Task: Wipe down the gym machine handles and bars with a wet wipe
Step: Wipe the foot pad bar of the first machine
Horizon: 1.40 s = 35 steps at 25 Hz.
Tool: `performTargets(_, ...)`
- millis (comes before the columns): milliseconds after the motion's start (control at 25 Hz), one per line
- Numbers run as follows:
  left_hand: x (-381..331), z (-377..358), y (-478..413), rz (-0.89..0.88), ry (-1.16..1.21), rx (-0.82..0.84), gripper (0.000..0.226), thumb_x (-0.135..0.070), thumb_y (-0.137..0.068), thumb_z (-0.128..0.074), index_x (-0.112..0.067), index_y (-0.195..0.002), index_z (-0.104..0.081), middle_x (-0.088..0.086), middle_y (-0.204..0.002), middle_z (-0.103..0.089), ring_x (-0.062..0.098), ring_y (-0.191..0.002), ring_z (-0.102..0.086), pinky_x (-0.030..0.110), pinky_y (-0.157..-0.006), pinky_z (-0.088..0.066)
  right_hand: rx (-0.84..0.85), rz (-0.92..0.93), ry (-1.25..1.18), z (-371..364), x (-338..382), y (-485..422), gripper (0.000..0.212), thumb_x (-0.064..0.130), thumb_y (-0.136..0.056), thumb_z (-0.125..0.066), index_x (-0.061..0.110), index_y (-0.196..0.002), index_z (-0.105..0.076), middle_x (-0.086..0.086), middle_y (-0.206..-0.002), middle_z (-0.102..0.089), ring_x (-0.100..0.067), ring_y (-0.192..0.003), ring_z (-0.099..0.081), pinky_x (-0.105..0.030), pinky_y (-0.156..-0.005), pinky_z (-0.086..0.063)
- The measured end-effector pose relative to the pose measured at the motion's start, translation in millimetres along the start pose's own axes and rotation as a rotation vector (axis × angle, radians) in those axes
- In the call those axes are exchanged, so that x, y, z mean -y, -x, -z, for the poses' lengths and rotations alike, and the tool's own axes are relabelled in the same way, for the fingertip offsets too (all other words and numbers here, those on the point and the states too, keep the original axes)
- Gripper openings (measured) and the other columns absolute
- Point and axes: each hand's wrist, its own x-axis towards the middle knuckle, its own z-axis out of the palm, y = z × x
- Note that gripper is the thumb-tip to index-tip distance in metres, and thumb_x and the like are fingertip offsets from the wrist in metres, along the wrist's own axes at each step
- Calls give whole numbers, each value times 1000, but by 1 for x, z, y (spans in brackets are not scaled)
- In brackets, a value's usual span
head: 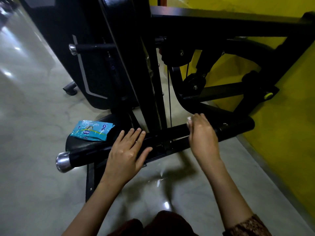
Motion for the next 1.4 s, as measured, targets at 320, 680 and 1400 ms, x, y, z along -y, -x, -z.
performTargets(320, 11, 9, 16, -9, -41, -34, 41, -31, -92, -45, -4, -116, -64, 13, -118, -64, 33, -111, -59, 47, -99, -37, 56, 291, -249, -29, 58, 43, 43, -22, -68, -61, -4, -106, -65, -20, -112, -65, -31, -111, -60, -46, -95, -47)
performTargets(680, 40, 38, 48, 54, -95, -113, 30, -19, -91, -52, -1, -110, -67, 13, -115, -65, 30, -109, -61, 43, -102, -37, -16, 415, -91, -60, 103, 64, 49, -5, -74, -44, -2, -120, -58, -18, -124, -60, -33, -118, -54, -43, -104, -30)
performTargets(1400, 89, 85, 108, 222, -169, -250, 28, -17, -93, -55, 0, -112, -64, 14, -122, -58, 24, -116, -53, 42, -99, -42, 151, 571, -239, -75, 183, 55, 32, 13, -87, -45, -4, -103, -67, -19, -107, -67, -31, -100, -65, -38, -90, -50)
